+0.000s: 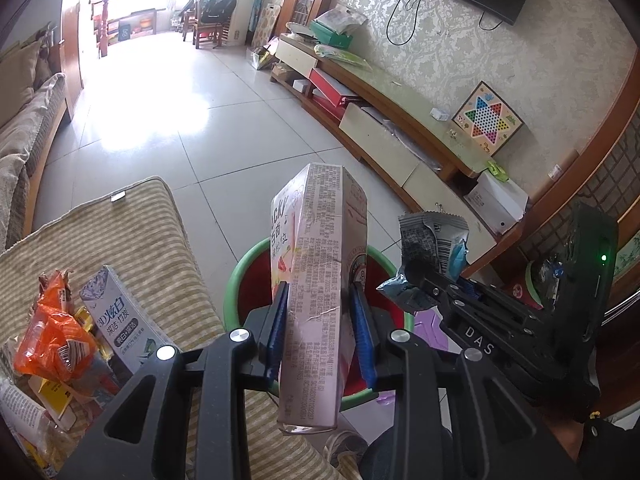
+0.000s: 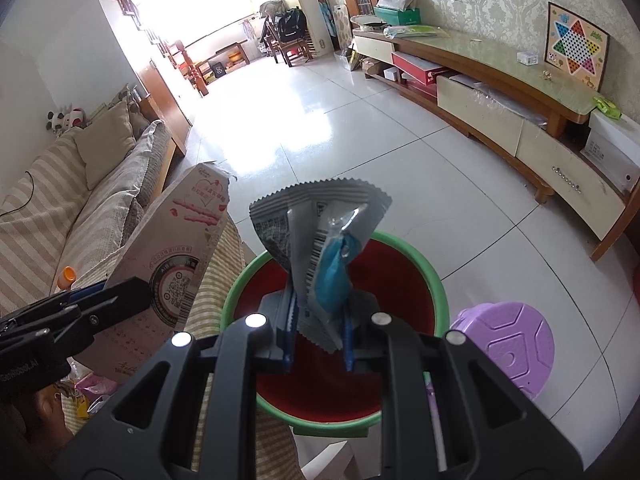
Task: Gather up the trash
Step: 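Carry the foil wrapper and pink box over the red bucket with both tools, then open both tools to drop the wrapper and box into the bucket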
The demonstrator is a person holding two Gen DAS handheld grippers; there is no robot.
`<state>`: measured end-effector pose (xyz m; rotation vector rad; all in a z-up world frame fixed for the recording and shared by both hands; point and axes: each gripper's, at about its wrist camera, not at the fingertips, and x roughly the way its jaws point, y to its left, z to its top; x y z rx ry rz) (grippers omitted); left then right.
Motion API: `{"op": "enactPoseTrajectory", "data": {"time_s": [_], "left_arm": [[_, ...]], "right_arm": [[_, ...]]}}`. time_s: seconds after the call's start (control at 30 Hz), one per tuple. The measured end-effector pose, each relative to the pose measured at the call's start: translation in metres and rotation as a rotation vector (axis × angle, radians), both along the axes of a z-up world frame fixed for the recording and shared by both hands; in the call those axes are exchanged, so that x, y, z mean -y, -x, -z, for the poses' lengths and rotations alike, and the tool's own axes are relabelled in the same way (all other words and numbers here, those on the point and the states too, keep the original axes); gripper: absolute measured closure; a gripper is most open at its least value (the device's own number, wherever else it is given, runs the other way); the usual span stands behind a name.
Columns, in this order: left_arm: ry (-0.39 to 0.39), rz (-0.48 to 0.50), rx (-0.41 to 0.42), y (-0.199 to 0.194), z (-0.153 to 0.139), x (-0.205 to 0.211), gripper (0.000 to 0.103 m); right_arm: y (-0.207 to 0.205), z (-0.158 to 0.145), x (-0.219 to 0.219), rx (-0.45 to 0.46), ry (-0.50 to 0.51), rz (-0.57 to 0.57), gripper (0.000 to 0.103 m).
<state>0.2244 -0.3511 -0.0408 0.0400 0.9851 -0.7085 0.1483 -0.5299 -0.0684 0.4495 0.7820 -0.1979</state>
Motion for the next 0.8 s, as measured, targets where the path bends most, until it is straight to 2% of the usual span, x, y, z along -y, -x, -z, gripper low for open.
{"op": "enactPoseTrajectory", "data": {"time_s": [0.07,0.13,0.17,0.2,0.27,0.33,0.4,0.5,0.57,0.8], "left_arm": [[0.004,-0.005,-0.002,-0.003,0.000,0.000,0.073],[0.015,-0.013,-0.001,-0.004,-0.001,0.000,0.051],[0.018,-0.024,0.012,-0.004,-0.002,-0.001,0.041],[0.017,-0.036,0.023,-0.003,-0.004,-0.003,0.035],[0.029,-0.047,0.026,-0.003,-0.006,-0.008,0.032],[0.030,-0.060,0.032,-0.003,-0.009,-0.013,0.029],[0.033,-0.070,0.034,-0.003,-0.012,-0.018,0.026],[0.034,-0.093,0.061,-0.001,-0.019,-0.026,0.013],[0.031,-0.101,0.078,0.001,-0.024,-0.031,0.010],[0.030,-0.124,0.083,0.009,-0.038,-0.057,0.008]], "right_arm": [[-0.001,0.002,0.001,-0.005,-0.003,0.004,0.084],[-0.001,0.003,0.001,-0.016,-0.003,0.010,0.081],[0.000,0.004,0.002,-0.020,-0.003,0.022,0.064],[0.000,0.004,0.003,-0.021,-0.002,0.036,0.040],[0.004,0.003,0.004,-0.006,0.002,0.056,0.026],[0.004,0.002,0.002,-0.007,0.015,0.052,0.023],[0.004,0.000,-0.001,-0.010,0.028,0.053,0.010],[0.005,-0.007,-0.007,0.000,0.074,0.061,0.005],[0.004,-0.010,-0.011,-0.009,0.090,0.060,0.005],[0.010,-0.023,-0.032,-0.033,0.135,0.061,0.005]]}}
